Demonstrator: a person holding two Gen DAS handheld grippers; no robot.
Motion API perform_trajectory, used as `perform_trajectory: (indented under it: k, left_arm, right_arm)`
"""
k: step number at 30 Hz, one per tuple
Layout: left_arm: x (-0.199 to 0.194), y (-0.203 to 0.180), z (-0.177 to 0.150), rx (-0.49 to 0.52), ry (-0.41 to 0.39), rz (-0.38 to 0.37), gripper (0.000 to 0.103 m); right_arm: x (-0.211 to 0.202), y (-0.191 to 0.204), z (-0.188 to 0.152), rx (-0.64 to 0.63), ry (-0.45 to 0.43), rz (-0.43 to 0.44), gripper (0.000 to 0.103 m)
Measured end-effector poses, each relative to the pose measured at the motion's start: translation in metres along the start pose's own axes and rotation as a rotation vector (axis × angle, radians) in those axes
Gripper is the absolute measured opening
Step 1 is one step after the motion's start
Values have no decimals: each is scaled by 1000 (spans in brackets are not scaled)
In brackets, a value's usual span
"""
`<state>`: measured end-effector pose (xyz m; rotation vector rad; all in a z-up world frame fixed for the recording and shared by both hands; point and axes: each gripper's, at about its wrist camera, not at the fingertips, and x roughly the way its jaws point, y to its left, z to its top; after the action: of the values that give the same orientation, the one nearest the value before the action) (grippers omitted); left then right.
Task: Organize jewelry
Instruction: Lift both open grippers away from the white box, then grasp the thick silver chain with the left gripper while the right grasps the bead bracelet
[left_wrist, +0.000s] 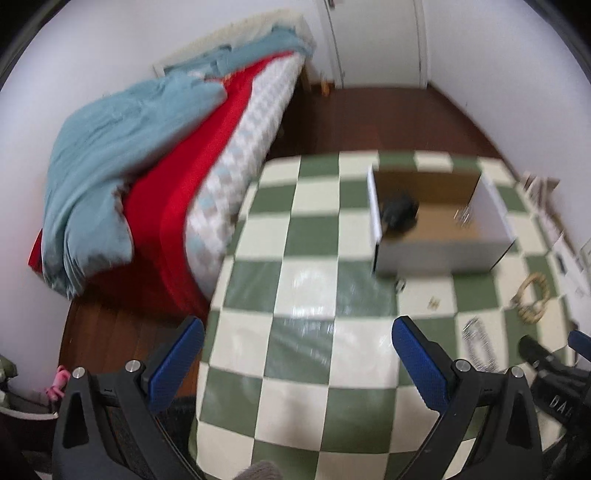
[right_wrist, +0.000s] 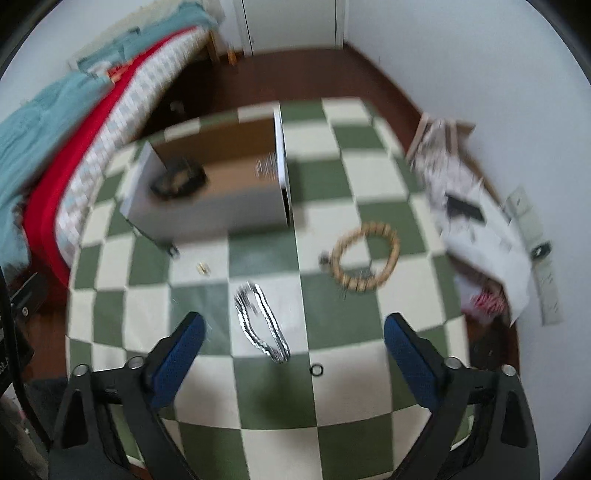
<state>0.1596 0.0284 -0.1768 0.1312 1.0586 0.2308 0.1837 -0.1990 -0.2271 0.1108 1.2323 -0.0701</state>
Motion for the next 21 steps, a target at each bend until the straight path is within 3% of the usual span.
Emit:
perform_trajectory:
  k: [1, 4, 9, 11, 13, 17, 20, 21]
  left_arm:
    - [7, -2, -3, 0, 22, 0, 103]
    - [28, -17, -13, 1, 93, -33, 103]
    - [50, -69, -18, 24, 202, -174, 98]
    - [56, -90, -18, 45, 233, -220, 88]
    - [63, -115, -19, 78, 266, -250, 76]
    - [73, -145, -21, 119, 311, -268, 62]
    - [72, -153, -25, 129, 289, -279, 35]
    - [70, -155, -26, 139, 274, -288, 19]
  right_arm:
    - [7, -3, -3, 8, 15, -4, 86]
    - [28, -30, -11, 85, 53, 3, 85]
    - [44, -73, -24, 142, 83, -41, 68]
    - [48, -86, -30, 168, 93, -45, 60]
    - [50, -98, -34, 198, 97, -45, 59]
    - [53, -112, -36, 220, 105, -44, 59]
    - [55, -120, -31, 240, 103, -35, 59]
    - [55, -123, -28, 253, 99, -29, 59]
